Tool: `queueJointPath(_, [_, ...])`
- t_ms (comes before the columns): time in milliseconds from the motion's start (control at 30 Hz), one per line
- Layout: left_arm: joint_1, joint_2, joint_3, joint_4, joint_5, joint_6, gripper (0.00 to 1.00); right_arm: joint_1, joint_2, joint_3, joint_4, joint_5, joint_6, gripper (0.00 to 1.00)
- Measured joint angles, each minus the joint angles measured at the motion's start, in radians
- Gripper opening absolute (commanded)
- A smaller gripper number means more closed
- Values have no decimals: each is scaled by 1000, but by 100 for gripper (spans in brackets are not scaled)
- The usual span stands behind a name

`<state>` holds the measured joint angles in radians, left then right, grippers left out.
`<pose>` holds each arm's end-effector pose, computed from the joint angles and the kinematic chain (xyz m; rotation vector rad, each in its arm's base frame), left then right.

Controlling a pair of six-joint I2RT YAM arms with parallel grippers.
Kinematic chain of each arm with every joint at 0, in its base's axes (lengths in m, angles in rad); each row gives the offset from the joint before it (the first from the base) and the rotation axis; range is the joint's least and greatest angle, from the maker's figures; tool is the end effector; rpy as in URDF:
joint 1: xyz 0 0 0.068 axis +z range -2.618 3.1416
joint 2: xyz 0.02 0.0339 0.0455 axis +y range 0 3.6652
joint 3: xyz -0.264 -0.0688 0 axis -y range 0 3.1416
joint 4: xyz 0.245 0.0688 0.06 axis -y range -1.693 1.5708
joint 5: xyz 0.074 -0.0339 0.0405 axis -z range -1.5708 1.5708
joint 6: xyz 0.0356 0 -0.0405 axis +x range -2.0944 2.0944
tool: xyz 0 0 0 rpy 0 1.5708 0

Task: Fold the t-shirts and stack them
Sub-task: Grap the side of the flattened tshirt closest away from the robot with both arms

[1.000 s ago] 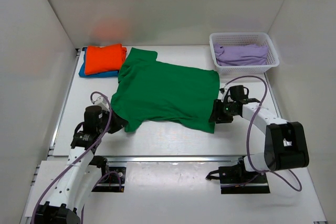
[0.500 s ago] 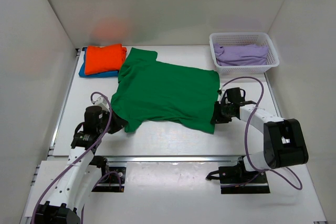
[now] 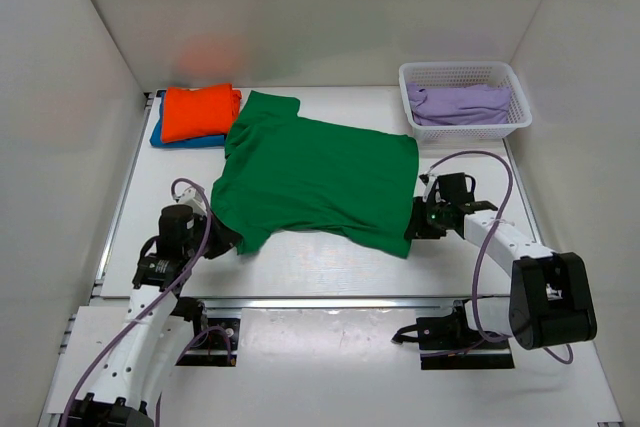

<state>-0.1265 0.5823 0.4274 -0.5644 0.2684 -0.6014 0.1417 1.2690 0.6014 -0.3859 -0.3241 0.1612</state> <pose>0.1301 -0.0261 0.2088 -0.4130 2.3181 -0.6759 0.2205 0.0429 0.1674 -0.0881 2.6313 0.5301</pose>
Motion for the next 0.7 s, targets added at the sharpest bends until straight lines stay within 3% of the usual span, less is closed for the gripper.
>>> queueJointPath(67, [0, -12, 0, -10, 0, -1, 0, 0, -3, -12, -3, -7, 0, 16])
queueJointPath(133, [0, -24, 0, -18, 0, -1, 0, 0, -6, -22, -9, -13, -1, 2])
queueJointPath(167, [0, -29, 0, -22, 0, -1, 0, 0, -12, -29, -11, -18, -1, 0])
queueJointPath(700, [3, 10, 155, -113, -93, 18, 0, 60, -220, 59, -234, -51, -11, 0])
